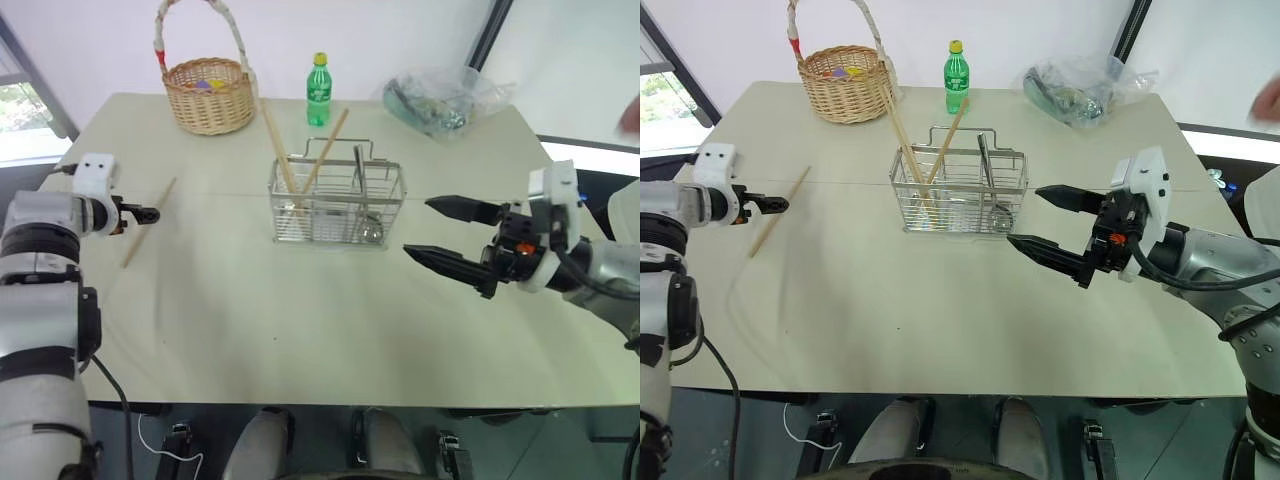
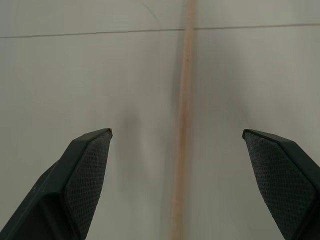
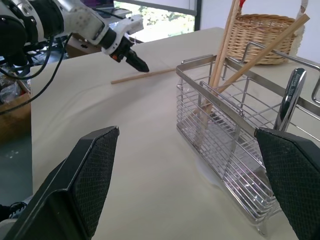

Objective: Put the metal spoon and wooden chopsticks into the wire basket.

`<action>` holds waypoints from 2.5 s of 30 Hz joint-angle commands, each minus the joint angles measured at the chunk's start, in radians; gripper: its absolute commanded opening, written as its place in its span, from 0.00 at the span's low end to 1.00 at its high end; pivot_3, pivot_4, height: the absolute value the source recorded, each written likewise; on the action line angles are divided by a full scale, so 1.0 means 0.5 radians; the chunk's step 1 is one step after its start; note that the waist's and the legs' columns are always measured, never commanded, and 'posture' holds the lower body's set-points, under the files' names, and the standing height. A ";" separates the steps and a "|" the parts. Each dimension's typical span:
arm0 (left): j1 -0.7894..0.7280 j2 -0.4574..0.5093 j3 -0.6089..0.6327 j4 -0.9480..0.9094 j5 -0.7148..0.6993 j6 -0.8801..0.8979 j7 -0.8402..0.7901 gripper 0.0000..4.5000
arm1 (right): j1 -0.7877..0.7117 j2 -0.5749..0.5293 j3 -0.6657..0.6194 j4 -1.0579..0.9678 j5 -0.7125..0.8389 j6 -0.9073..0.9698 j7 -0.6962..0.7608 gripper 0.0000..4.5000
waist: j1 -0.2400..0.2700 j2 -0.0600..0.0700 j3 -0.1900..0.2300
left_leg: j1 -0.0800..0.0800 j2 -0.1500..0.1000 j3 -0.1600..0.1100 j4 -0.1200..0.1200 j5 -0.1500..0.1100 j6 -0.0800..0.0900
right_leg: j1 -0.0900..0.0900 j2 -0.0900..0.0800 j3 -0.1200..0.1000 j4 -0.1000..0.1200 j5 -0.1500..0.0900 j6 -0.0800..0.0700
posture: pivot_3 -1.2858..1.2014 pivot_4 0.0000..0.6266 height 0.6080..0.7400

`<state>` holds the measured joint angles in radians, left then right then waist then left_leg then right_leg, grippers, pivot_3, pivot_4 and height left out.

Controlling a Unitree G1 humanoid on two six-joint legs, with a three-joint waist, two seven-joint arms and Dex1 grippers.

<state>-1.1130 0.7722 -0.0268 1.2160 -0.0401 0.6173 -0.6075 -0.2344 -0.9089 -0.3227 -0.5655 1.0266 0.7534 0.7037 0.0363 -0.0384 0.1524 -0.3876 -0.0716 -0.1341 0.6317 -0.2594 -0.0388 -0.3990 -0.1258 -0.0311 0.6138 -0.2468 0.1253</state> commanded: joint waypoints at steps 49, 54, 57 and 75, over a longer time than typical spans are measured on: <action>0.085 -1.134 0.571 -1.793 -1.013 -0.262 0.292 0.01 | 0.303 -0.056 -0.386 -0.186 0.121 0.036 -0.054 1.00 | 0.003 0.004 -0.004 | 0.003 -0.002 0.001 0.013 0.000 0.000 | 0.010 -0.003 -0.003 0.001 0.002 0.003 | 0.52 0.24 0.50; 0.304 -1.203 0.465 -1.970 -0.977 -0.277 0.333 0.01 | 0.359 -0.050 -0.422 -0.216 0.134 0.027 -0.078 1.00 | 0.006 0.004 -0.005 | 0.002 -0.002 0.000 0.016 -0.001 0.002 | 0.012 -0.003 -0.003 0.000 0.002 0.003 | 0.52 0.24 0.50; 0.420 -1.253 0.391 -2.082 -0.961 -0.279 0.334 0.01 | 0.353 -0.056 -0.421 -0.211 0.138 0.026 -0.086 1.00 | 0.007 0.005 -0.005 | 0.001 -0.002 0.000 0.021 -0.002 0.004 | 0.013 -0.003 -0.003 0.000 0.002 0.003 | 0.52 0.24 0.50; 0.568 -1.252 0.396 -2.253 -0.976 -0.215 0.419 0.99 | 0.270 -0.045 -0.356 -0.129 0.125 0.022 -0.083 1.00 | 0.007 0.006 -0.006 | -0.002 -0.002 0.000 0.026 -0.004 0.007 | 0.014 -0.003 -0.003 -0.001 0.002 0.002 | 0.52 0.24 0.50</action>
<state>-0.8260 0.1406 0.1538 0.1407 -0.5069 0.5040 -0.4061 -0.0841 -0.9301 -0.4939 -0.6240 1.0836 0.7788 0.6622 0.0398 -0.0354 0.1495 -0.3889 -0.0726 -0.1341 0.6448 -0.2614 -0.0353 -0.3920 -0.1273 -0.0325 0.6132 -0.2458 0.1265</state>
